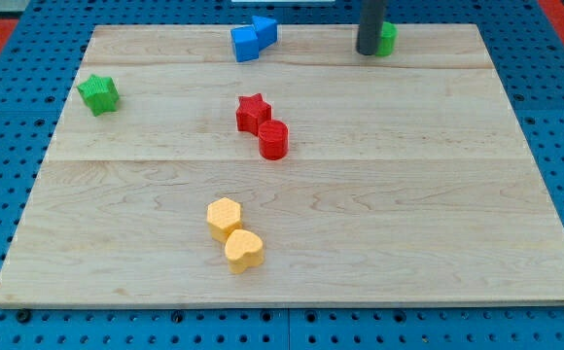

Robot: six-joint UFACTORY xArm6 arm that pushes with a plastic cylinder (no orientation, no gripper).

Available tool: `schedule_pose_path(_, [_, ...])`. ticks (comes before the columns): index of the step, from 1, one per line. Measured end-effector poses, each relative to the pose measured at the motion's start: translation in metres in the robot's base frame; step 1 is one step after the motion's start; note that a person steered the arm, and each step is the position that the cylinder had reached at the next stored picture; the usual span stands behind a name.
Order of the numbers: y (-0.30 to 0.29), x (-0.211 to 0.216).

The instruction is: Push the green star towards the green circle

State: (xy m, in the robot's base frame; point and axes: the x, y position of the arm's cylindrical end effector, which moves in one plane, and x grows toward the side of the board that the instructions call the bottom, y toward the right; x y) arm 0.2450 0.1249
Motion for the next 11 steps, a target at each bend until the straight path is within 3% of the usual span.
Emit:
schedule_pose_path(1, [-0.051,0.014])
schedule_pose_path(3, [-0.242,0.041])
schedule_pose_path(5, [-0.413,0.019])
schedule_pose_path(6, [-0.429,0.046])
schedule_pose_path(8, [-0.39,0.13])
schedule_pose_path(11, [-0.377,0.054])
